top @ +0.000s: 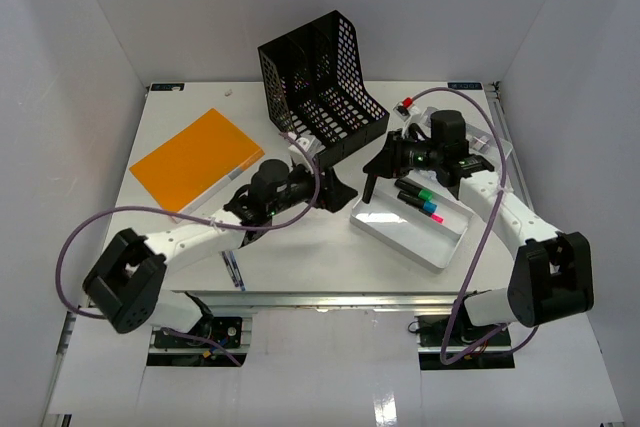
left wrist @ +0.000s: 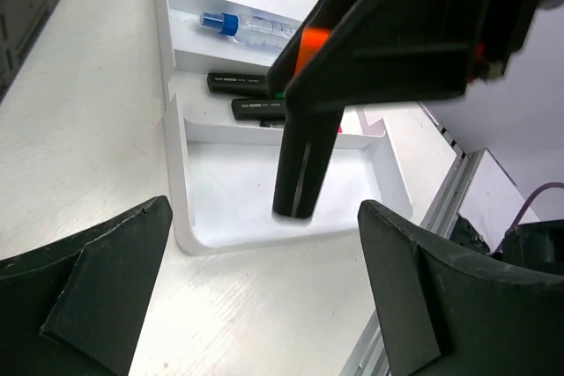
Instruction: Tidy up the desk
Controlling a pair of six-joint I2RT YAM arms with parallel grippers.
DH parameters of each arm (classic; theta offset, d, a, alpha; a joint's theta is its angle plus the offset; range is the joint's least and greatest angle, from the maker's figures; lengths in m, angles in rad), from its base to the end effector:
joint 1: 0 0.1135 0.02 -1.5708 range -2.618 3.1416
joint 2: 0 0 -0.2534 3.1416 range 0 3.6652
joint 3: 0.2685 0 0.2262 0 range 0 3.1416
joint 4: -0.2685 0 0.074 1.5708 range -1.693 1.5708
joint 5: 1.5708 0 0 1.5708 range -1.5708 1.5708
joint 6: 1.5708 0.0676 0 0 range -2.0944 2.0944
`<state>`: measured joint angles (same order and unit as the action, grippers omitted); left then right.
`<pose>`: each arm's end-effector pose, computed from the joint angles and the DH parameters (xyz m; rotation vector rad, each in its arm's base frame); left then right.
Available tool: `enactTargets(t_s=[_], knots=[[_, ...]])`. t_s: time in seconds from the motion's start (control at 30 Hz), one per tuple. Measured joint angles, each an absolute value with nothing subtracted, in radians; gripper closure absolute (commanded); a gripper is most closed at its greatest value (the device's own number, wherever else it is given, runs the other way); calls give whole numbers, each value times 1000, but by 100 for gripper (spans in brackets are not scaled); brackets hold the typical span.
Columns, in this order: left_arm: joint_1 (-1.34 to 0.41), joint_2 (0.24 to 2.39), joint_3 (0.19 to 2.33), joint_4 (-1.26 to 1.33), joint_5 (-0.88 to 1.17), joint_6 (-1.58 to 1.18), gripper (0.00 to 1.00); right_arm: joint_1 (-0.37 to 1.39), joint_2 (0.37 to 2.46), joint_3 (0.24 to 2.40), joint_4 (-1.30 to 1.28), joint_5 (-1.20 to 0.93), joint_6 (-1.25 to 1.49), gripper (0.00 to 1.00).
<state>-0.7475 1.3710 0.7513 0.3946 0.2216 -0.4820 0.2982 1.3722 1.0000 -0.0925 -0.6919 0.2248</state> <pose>0.2235 -0.2274 0.2528 0.4221 1.8772 -1.0551 0.2814 0.1316 0.2820 -0.5239 2.0046 1.0270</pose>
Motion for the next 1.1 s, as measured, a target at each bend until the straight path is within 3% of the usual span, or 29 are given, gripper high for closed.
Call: enactTargets(t_s=[0.2, 0.43, 0.6, 0.8, 0.93, 1.1], knots=[[-748, 1065, 617, 263, 98, -497, 2, 258, 1319, 1030, -254, -555, -74, 88], [-739, 690, 596, -153, -199, -667, 2, 259, 1353, 1028, -436, -257, -389, 87], [-734, 621, 603, -421, -290, -804, 2, 259, 1397, 1001, -464, -107, -493, 83], [-734, 637, 601, -685, -318, -1000, 4, 259, 1421, 994, -465, -50, -556, 31], [-734, 668, 610, -852, -340, -1123, 10, 259, 1433, 974, -469, -55, -578, 19], [-734, 770, 633, -1003, -357, -1206, 16, 259, 1398, 971, -498, -122, -581, 13]])
